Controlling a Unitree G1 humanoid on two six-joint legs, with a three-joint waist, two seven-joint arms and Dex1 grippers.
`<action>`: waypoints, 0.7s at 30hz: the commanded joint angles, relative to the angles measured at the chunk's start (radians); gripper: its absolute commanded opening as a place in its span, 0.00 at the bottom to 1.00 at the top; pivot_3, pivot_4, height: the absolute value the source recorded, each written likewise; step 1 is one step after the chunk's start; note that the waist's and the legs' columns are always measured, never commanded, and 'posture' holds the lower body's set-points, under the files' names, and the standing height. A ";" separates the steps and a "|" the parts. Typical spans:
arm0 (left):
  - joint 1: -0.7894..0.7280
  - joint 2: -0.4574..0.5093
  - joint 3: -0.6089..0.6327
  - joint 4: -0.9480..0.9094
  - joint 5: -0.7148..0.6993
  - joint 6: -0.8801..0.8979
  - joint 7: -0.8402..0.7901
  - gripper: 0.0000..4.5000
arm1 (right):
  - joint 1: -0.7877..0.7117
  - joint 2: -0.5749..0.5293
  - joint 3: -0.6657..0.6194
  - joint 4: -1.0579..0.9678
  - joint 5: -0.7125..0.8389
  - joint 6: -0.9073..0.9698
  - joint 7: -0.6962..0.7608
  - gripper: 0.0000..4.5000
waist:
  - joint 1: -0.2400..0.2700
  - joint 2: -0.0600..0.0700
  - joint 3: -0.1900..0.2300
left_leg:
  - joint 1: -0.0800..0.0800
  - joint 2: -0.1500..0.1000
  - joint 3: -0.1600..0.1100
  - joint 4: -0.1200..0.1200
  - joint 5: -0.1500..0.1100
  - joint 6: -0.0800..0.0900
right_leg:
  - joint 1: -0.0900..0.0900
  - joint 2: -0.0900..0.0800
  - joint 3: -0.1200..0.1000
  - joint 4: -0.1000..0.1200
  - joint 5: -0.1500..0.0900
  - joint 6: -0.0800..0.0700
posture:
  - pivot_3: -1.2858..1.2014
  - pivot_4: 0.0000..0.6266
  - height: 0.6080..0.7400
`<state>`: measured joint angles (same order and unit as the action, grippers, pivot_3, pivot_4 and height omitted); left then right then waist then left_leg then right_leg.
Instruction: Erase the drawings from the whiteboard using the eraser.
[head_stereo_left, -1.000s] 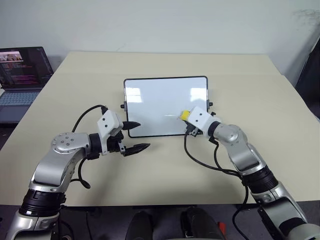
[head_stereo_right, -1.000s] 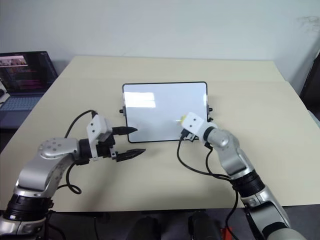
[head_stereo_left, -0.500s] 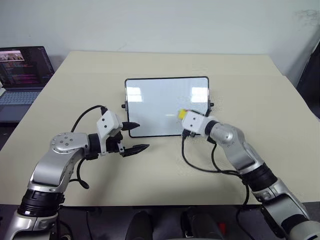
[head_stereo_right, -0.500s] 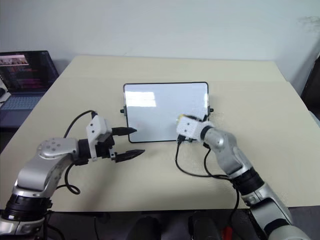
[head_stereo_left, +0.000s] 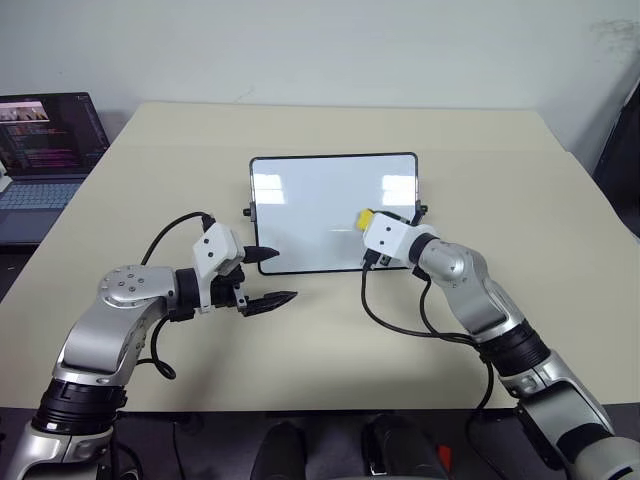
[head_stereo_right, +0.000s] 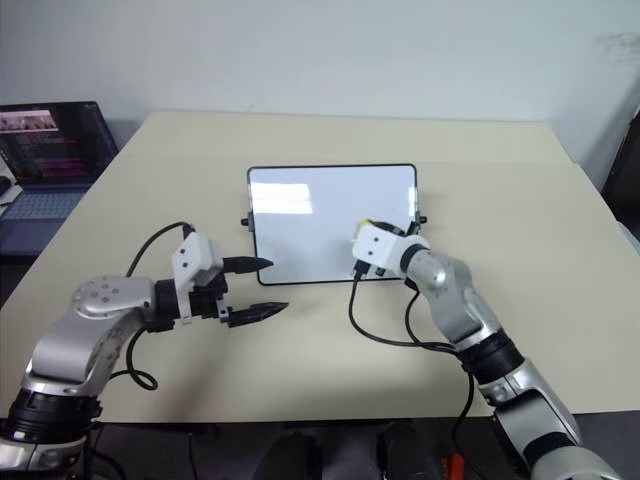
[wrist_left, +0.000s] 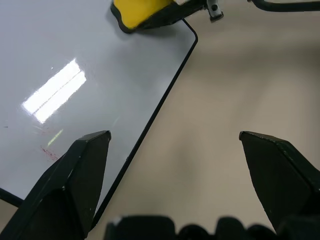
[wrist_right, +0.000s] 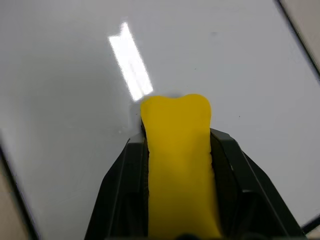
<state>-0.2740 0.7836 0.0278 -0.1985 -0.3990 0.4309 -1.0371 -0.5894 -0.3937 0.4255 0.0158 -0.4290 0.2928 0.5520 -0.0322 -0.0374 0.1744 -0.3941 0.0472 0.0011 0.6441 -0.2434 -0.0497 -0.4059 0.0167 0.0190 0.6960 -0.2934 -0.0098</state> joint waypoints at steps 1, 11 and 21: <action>-0.010 0.010 0.019 -0.033 -0.013 -0.001 -0.002 1.00 | 0.013 0.007 -0.016 0.022 -0.021 0.018 -0.034 0.29 | -0.002 0.000 0.000 | 0.000 0.000 0.000 0.000 0.000 0.000 | 0.000 0.000 0.000 0.000 0.000 0.000 | 0.52 0.24 1.00; -0.012 0.014 0.014 -0.052 -0.027 0.016 -0.022 1.00 | -0.086 -0.011 -0.153 0.109 -0.006 -0.003 -0.199 0.29 | 0.002 0.000 0.000 | 0.000 0.000 0.000 0.001 0.001 0.000 | 0.000 0.000 0.000 0.000 0.001 0.001 | 0.52 0.24 1.00; -0.015 0.001 0.020 -0.088 -0.057 0.036 -0.018 1.00 | 0.053 -0.024 -0.065 -0.060 0.093 0.159 0.102 0.29 | -0.004 0.000 0.000 | 0.001 0.000 0.000 0.000 0.000 0.000 | 0.000 0.000 0.001 0.000 0.001 0.000 | 0.52 0.24 1.00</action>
<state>-0.2765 0.7821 0.0277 -0.2434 -0.4327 0.4648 -1.0559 -0.5477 -0.4046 0.3489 -0.0395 -0.3320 0.4132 0.6284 -0.0363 -0.0375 0.1743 -0.3926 0.0472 0.0012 0.6442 -0.2431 -0.0493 -0.4056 0.0168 0.0201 0.6962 -0.2929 -0.0095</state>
